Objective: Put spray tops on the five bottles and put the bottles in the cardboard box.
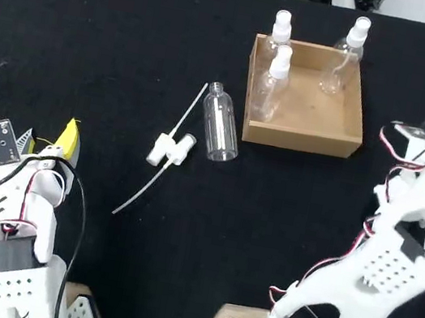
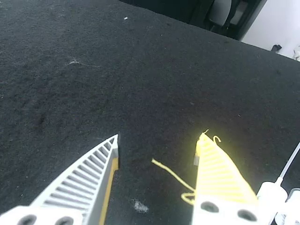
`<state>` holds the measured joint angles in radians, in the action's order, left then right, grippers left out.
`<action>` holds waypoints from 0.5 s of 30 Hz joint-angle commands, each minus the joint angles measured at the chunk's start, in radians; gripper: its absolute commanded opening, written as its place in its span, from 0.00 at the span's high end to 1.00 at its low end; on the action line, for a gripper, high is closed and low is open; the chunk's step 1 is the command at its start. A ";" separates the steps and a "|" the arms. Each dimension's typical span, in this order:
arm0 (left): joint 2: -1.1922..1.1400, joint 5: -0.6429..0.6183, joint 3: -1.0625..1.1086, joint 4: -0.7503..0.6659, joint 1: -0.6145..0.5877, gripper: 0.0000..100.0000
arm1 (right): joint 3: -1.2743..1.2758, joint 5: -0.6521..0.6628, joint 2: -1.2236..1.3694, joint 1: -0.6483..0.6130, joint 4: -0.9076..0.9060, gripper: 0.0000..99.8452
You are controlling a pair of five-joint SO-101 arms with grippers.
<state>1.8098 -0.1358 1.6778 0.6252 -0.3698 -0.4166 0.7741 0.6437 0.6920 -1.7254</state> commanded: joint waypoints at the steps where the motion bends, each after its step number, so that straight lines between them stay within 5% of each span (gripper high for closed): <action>1: 0.017 -0.005 0.021 -0.023 -0.002 0.74 | -0.139 -0.012 0.013 0.044 -0.040 0.69; 15: 0.017 -0.005 0.021 -0.023 -0.001 0.74 | 0.136 -0.204 -0.160 0.057 -0.041 0.69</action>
<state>1.8098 -0.1358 1.6778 0.6252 -0.3698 -0.3307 0.6145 0.6191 0.7380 -1.7300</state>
